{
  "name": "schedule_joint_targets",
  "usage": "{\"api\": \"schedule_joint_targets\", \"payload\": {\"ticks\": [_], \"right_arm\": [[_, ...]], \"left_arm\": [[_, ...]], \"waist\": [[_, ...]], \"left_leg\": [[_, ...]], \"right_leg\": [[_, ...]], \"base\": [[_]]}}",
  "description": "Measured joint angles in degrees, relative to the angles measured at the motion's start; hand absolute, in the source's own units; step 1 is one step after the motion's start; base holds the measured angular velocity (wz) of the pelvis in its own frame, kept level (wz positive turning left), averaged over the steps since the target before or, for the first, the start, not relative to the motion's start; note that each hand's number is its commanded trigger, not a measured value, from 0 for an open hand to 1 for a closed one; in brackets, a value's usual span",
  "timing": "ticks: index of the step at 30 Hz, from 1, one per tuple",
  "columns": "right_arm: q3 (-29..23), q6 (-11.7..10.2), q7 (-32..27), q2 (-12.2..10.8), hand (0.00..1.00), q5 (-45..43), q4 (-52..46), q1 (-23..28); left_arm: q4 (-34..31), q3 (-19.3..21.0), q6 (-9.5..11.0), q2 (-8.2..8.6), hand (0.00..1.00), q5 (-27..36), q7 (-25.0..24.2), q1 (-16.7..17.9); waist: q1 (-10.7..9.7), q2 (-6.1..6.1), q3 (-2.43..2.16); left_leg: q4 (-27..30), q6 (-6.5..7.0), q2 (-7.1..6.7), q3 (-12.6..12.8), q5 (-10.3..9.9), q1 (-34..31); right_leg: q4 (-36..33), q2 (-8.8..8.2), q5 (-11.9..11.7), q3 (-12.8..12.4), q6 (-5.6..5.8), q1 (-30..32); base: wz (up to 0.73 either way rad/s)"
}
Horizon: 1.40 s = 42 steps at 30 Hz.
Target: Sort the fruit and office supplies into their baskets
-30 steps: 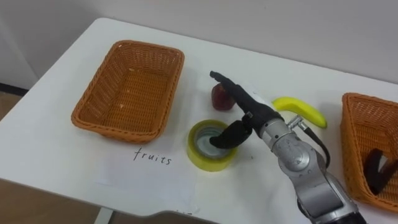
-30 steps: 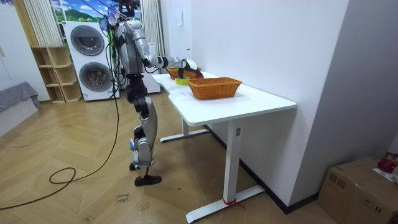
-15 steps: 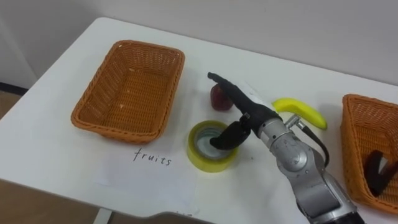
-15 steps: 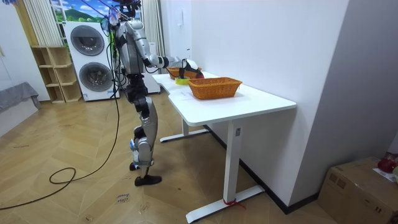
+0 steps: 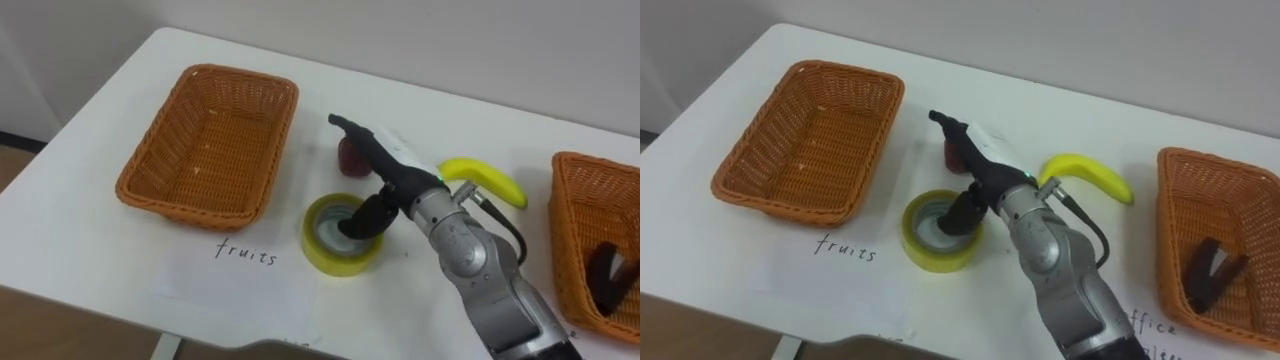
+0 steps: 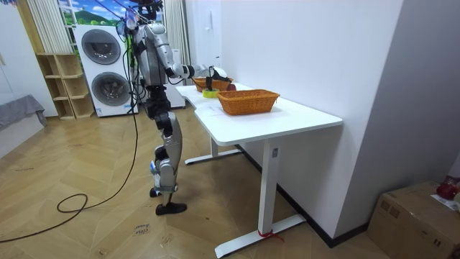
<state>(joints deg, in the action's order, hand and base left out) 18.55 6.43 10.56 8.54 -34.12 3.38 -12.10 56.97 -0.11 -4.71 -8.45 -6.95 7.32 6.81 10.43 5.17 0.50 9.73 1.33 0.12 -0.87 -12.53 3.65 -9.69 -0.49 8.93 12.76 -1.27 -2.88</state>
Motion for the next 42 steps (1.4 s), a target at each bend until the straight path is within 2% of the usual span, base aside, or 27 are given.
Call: {"api": "schedule_joint_targets", "payload": {"ticks": [7, 13, 17, 24, 36, 42], "right_arm": [[0.8, -0.1, -1.6, -0.1, 0.0, -0.1, 0.0, 0.2], [1.1, -0.3, -3.3, 0.0, 0.0, -0.3, 0.0, 0.2], [1.1, -0.9, -5.0, 0.0, 0.0, -0.2, 0.0, 0.2], [1.3, -1.6, -6.2, 0.0, 0.0, -0.1, 0.0, 0.3], [2.8, -1.4, -0.9, 0.4, 0.0, 0.0, 0.0, 0.7], [2.8, -1.3, 0.5, 1.2, 0.0, 0.8, 0.0, 1.1]], "left_arm": [[0.5, 0.0, 0.1, 0.21, 0.0, 0.0, 0.0, -0.5], [0.4, -0.1, 0.6, 0.24, 0.0, 0.0, 0.0, -0.5], [0.6, -0.1, 1.2, 0.23, 0.0, 0.0, 0.1, -0.5], [1.5, -0.1, 1.5, 0.24, 0.0, 0.0, 0.8, -0.6], [1.5, -0.1, 1.3, 0.01, 0.0, 0.0, 0.5, -0.7], [1.5, -0.1, 1.2, -0.27, 0.0, 0.0, 0.5, -0.7]], "waist": [[1.1, -0.23, 0.16], [1.2, -0.2, 0.12], [1.2, -0.03, -0.09], [1.0, -0.14, -0.03], [0.6, 0.0, -0.13], [0.6, 0.34, -0.36]], "left_leg": [[0.0, 0.01, -0.01, 0.2, 0.0, 0.0], [-0.1, 0.0, 0.03, 0.2, 0.0, 0.0], [0.0, 0.01, 0.01, 0.3, 0.0, 0.0], [0.1, 0.03, -0.01, 0.0, 0.1, 0.0], [0.0, 0.01, -0.02, -0.2, 0.1, -0.2], [0.0, 0.02, -0.04, -0.8, 0.1, -0.2]], "right_leg": [[0.0, -0.04, 0.0, 0.0, 0.0, 0.0], [0.0, 0.0, 0.0, 0.0, 0.0, 0.1], [0.0, -0.05, 0.0, -0.1, 0.0, 0.0], [0.1, -0.19, 0.0, 0.0, 0.0, 0.0], [0.0, -0.1, 0.0, 0.8, 0.0, -0.1], [0.0, -0.19, 0.0, 1.4, 0.0, -0.1]], "base": [[0.0], [0.0], [0.0], [0.0], [0.01], [0.03]]}}
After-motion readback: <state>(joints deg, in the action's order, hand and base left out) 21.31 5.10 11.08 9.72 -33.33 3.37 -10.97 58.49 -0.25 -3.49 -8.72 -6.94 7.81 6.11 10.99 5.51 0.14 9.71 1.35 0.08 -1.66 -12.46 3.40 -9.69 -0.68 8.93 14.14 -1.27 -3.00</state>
